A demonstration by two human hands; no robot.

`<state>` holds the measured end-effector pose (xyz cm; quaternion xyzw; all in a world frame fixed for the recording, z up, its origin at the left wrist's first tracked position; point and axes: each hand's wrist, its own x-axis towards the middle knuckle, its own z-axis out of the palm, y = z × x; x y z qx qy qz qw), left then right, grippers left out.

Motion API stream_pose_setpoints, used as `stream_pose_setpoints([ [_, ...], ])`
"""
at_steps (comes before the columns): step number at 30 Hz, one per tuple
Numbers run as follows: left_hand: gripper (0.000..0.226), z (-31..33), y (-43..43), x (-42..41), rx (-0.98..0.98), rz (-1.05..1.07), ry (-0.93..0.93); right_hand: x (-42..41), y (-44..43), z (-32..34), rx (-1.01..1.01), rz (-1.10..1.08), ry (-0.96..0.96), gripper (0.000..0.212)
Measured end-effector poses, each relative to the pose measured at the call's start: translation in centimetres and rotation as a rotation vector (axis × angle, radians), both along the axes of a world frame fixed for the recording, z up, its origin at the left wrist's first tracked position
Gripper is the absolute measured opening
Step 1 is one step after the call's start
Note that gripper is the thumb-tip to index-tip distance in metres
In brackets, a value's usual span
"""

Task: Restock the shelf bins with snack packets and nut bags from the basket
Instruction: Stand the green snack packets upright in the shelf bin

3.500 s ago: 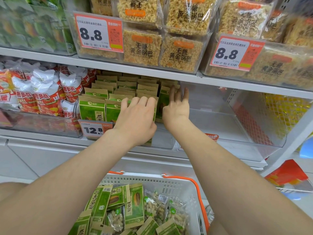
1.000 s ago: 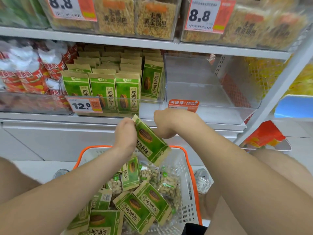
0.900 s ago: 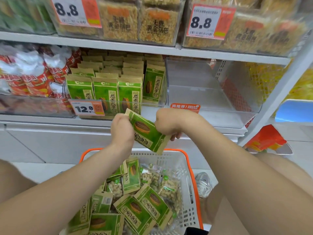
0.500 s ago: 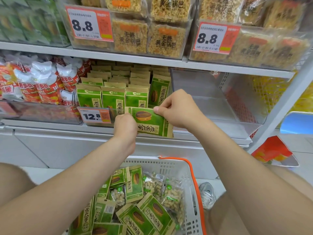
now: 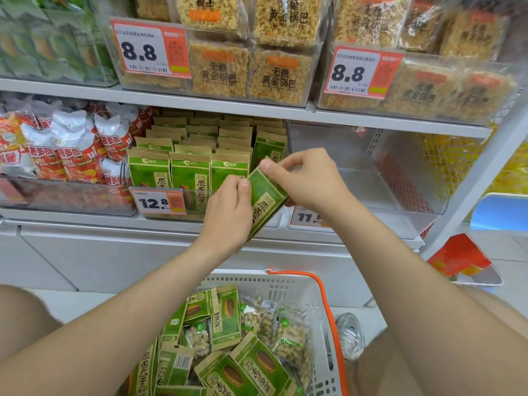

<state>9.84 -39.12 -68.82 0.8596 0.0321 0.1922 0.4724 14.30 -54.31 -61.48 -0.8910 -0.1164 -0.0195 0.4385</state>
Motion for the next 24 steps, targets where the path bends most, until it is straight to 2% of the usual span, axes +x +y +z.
stream_pose_setpoints([
  [3,0.039,-0.1,-0.1,0.5,-0.105,0.082,0.121,-0.2,-0.5,0.4,0.049,0.054,0.166,0.025],
  [8,0.047,0.7,-0.1,0.1,-0.378,-0.046,0.214,0.0,-0.2,0.3,-0.079,-0.006,-0.004,0.021],
  [12,0.033,1.6,0.2,0.0,-0.595,-0.176,0.22,-0.1,0.1,0.1,-0.087,0.011,-0.051,0.019],
  [15,0.025,2.0,0.4,0.2,-0.683,-0.137,0.195,0.0,0.1,-0.1,0.041,0.053,0.057,0.009],
  [18,0.02,2.2,0.2,0.4,-0.771,-0.125,0.191,0.2,0.0,-0.1,0.102,0.104,0.134,0.016],
  [21,0.022,2.8,0.3,0.8,-0.663,-0.127,0.089,0.6,0.2,0.0,0.004,0.073,-0.017,0.018],
  [22,0.024,3.0,0.5,0.9,-0.556,-0.117,0.012,0.7,0.3,0.2,-0.043,0.051,-0.132,0.017],
  [24,0.026,3.0,1.2,1.5,-0.22,-0.052,-0.166,0.7,0.3,0.8,-0.089,0.012,-0.39,0.019],
])
